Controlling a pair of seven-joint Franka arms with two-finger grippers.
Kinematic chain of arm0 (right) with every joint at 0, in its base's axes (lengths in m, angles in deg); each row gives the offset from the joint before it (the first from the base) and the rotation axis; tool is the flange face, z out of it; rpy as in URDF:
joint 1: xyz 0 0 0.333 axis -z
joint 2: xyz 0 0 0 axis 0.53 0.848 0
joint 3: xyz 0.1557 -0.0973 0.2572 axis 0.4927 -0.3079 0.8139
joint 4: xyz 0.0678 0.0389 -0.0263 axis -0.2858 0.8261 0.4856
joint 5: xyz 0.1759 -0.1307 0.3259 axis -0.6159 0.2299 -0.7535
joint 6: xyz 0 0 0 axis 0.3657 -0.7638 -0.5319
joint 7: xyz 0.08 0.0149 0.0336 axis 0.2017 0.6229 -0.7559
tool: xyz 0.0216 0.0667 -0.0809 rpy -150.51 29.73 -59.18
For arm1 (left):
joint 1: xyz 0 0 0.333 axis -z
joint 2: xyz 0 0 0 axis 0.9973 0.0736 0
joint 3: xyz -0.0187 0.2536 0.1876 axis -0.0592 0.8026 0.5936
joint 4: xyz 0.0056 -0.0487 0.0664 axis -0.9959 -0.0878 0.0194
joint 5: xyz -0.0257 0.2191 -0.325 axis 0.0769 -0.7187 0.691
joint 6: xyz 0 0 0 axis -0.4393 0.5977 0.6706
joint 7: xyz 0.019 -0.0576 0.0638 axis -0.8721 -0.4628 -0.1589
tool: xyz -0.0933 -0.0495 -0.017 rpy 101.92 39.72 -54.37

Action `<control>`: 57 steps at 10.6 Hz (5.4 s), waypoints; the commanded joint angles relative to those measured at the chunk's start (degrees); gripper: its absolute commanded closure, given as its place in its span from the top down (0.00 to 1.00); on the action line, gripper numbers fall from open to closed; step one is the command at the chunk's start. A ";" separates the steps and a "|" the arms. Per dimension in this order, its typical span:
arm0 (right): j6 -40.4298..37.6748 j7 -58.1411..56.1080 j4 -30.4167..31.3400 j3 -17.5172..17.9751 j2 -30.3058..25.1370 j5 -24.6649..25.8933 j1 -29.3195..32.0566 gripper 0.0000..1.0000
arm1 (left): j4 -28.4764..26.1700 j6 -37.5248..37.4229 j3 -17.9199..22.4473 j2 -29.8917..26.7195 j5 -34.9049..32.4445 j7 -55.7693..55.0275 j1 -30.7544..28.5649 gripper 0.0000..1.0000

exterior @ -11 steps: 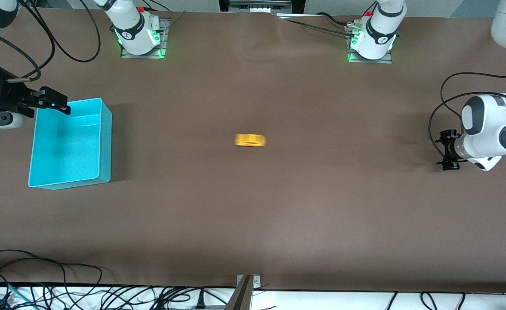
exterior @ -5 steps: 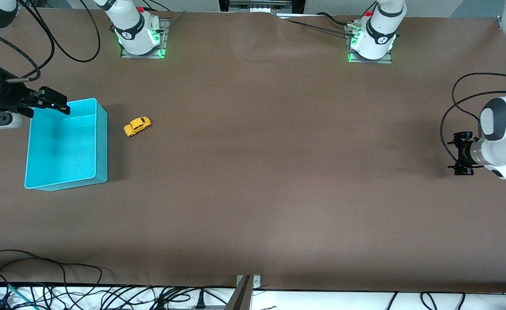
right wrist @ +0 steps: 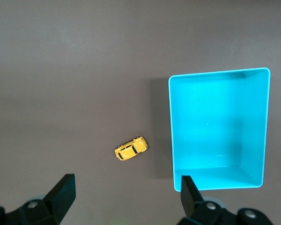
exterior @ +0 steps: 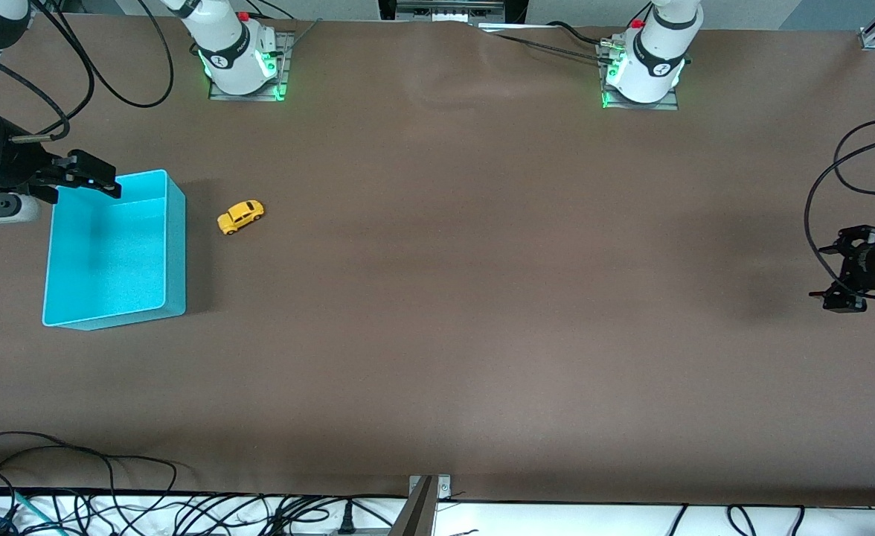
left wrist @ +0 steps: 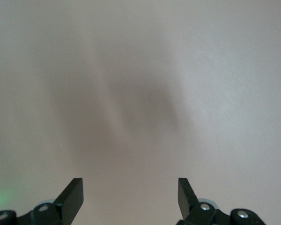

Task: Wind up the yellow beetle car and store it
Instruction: 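Withdraw the left gripper while the right gripper reaches toward the car, then lower the open right gripper onto the yellow car, then close the right gripper on the yellow car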

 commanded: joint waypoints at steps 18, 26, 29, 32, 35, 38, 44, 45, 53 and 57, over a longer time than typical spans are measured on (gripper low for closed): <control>22.31 -37.86 31.81 14.90 -5.69 -2.97 11.77 1.00 | 15.11 -14.48 -7.29 -5.96 3.32 42.56 1.41 1.00; 46.83 -72.67 51.25 28.44 -7.73 -2.79 23.47 1.00 | 15.11 -14.04 15.96 -5.35 9.30 45.54 21.78 1.00; 55.99 -84.37 57.50 30.56 -7.55 -2.79 24.70 1.00 | 15.46 -14.04 16.09 -5.52 8.78 45.63 21.80 1.00; 63.03 -94.03 60.41 30.91 -3.18 -2.79 26.02 1.00 | 15.46 -14.04 16.18 -5.61 8.77 45.63 21.71 1.00; 65.14 -100.99 61.38 30.91 -0.88 -2.79 27.60 1.00 | 15.90 -14.04 16.35 -5.52 8.51 47.90 21.45 1.00; 69.45 -106.54 62.86 30.91 2.90 -2.79 28.75 1.00 | 15.81 -14.04 16.18 -5.44 8.78 49.15 22.06 1.00; 72.10 -108.92 65.34 30.91 5.02 -2.79 28.75 1.00 | 15.90 -14.04 16.09 -5.43 9.48 49.23 21.98 1.00; 72.10 -110.23 65.25 30.91 5.02 -2.79 28.93 1.00 | 15.90 -14.04 16.09 -5.35 9.48 49.23 21.98 1.00; 71.84 -110.59 65.16 31.00 4.58 -2.79 29.72 0.00 | 15.99 -14.04 16.09 -5.35 9.48 49.23 22.07 1.00; 65.53 -109.98 63.41 31.44 -0.50 -3.40 30.51 0.00 | 16.16 -14.04 16.09 -5.35 9.57 49.32 22.07 1.00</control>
